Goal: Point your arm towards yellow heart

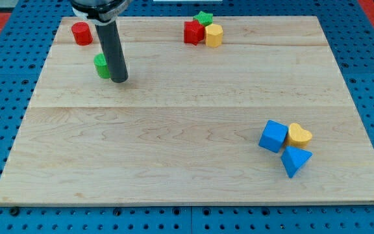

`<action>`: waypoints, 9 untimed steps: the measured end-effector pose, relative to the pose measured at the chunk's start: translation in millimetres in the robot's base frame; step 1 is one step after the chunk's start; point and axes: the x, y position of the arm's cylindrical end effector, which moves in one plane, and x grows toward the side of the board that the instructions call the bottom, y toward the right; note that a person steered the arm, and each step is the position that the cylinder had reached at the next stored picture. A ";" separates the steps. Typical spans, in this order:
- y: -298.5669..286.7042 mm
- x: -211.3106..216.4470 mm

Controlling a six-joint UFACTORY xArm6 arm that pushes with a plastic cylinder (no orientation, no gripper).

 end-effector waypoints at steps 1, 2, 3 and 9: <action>-10.2 -1.0; -30.3 -45.5; -49.8 -75.4; 272.8 26.0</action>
